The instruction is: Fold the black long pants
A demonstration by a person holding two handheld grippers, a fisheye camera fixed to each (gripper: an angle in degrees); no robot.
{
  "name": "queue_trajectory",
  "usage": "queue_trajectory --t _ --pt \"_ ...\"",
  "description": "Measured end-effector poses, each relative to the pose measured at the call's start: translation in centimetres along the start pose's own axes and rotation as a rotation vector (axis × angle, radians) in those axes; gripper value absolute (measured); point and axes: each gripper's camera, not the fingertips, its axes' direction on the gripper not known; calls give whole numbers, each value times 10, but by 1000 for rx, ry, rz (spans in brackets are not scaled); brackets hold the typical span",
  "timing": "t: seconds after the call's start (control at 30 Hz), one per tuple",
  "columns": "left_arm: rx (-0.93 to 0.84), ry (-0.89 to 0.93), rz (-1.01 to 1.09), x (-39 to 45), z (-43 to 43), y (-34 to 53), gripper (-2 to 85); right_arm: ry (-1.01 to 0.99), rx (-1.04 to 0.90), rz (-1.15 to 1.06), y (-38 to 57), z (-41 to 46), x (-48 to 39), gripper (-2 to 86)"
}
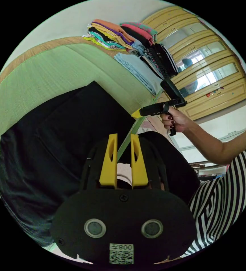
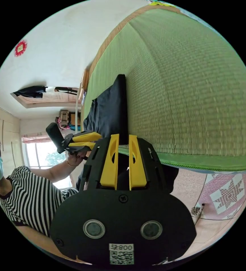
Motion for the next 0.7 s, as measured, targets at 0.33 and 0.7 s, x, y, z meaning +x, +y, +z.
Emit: queue_trajectory --t 0.33,0.7 --pt "-45 -170 40 48 58 -31 107 -236 17 -29 1 -9 30 51" --pt "18 -143 -59 40 76 -22 31 -222 123 -38 -17 -65 37 66"
